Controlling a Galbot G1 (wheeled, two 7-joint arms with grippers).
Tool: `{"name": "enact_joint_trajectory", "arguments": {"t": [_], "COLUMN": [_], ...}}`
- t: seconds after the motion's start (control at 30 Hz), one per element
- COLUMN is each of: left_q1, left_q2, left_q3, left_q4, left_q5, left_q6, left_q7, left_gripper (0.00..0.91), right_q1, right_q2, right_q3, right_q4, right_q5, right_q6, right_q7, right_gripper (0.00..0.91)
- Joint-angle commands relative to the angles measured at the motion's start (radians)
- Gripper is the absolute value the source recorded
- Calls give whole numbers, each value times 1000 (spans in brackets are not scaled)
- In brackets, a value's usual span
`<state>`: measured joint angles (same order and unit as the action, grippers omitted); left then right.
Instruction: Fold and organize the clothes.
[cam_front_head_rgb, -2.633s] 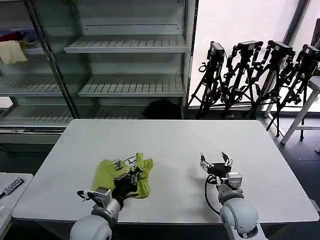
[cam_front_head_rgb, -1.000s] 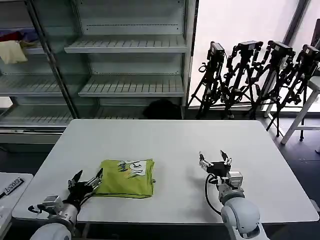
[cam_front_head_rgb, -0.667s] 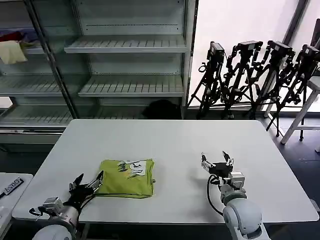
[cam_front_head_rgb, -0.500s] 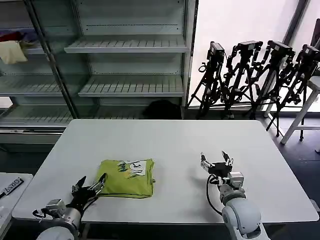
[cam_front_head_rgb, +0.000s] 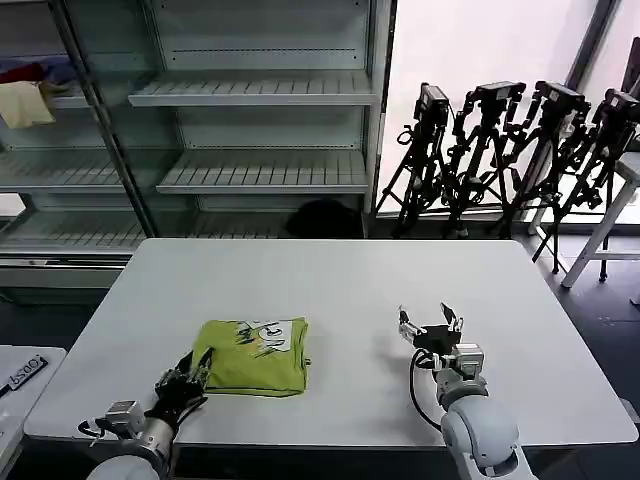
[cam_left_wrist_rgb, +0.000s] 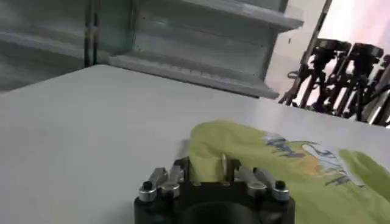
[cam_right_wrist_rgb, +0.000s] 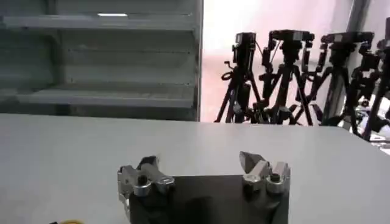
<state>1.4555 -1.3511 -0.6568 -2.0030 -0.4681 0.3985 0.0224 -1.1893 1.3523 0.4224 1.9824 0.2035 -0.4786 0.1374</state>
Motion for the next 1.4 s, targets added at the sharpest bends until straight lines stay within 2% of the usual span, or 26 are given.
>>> {"name": "enact_joint_trajectory", "arguments": {"t": [0.03,0.47,0.67,0.77,1.03,1.23,1.33,1.4], "left_q1": [5,5,13,16,21,12,-15,-24], "left_q2": [-2,-2,31,75,306,472,525,533], "left_q3": [11,-19,-149,-265,-519,-613,-624,-605], "left_q4": [-3,0,-17,-6,82,130,113,76], "left_q5": [-20,-82,11,21,1,1,11,18], "left_q6": [0,-92,-124,-124,-122,-121,-107,-92], "left_q7": [5,42,108,158,219,238,244,243], "left_gripper": [20,0,0,0,0,0,0,0], "right_q1": [0,-5,-7,-10,-12,-13,-13,-15], "right_q2": [-1,0,-2,-4,-8,-9,-8,-9], "right_q3": [2,1,12,19,24,24,24,24], "right_q4": [0,0,-2,-8,-29,-47,-53,-55], "right_q5": [-1,-5,-4,0,9,12,13,13], "right_q6": [0,-1,2,7,20,30,32,34], "right_q7": [1,5,2,-1,-7,-10,-10,-10], "right_gripper": [907,907,907,907,907,907,907,907]}}
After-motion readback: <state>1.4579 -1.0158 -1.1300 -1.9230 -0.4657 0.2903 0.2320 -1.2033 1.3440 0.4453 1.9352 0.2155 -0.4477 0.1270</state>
